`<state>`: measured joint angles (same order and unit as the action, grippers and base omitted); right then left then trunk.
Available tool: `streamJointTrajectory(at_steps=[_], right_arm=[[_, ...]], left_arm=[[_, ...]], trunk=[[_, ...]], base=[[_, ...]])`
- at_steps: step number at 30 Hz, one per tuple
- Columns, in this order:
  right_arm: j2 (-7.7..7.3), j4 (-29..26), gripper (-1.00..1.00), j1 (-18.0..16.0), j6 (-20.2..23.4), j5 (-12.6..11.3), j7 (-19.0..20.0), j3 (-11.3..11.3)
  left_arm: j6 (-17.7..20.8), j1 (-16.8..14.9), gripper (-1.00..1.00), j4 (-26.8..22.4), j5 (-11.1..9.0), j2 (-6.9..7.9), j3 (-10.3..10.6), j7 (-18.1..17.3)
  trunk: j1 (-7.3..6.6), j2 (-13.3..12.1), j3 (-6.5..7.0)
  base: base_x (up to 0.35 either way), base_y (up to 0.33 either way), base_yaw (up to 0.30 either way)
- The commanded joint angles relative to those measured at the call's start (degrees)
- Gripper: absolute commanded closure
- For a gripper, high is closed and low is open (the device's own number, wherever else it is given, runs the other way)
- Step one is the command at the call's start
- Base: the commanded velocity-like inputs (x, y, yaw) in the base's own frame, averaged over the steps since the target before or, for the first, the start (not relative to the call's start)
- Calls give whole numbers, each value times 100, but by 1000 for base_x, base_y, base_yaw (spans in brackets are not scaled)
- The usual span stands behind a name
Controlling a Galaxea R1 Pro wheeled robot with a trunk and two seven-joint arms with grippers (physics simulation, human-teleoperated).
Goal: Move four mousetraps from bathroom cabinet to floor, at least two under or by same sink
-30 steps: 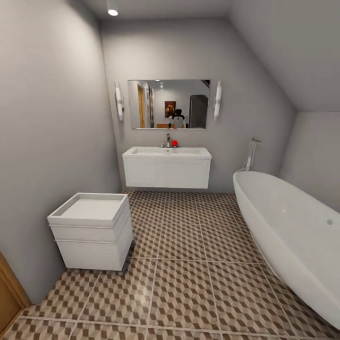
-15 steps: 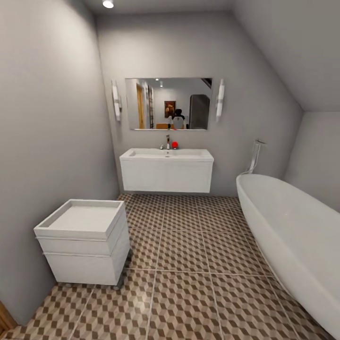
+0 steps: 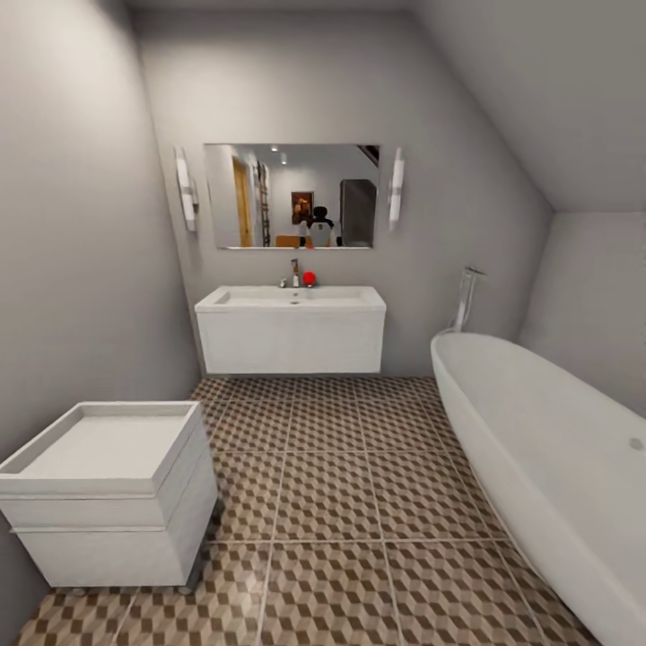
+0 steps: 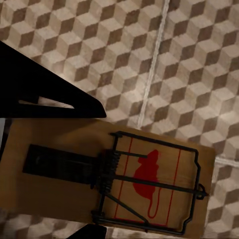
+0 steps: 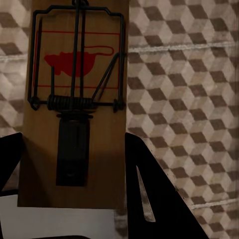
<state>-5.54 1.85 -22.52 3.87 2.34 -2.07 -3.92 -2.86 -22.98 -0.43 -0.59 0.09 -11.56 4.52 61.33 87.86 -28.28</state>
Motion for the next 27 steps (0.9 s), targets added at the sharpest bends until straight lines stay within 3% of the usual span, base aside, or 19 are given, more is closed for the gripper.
streamJointTrajectory(at_steps=[1, 20, 27], right_arm=[[0, 9, 100, -7, 8, 3, -3, -38], [0, 9, 100, -7, 12, 4, -14, -38], [0, 9, 100, -7, -12, 3, -22, -38]], left_arm=[[-22, -5, 100, 8, 3, 0, -21, 23], [-22, -5, 100, 8, -3, 27, -21, 32], [-22, -5, 100, 8, -3, 43, -21, 32]], trunk=[[3, 3, -6], [3, 3, -6], [3, 3, -6]], base=[[316, -94, -23], [317, -94, -3], [317, -94, 146]])
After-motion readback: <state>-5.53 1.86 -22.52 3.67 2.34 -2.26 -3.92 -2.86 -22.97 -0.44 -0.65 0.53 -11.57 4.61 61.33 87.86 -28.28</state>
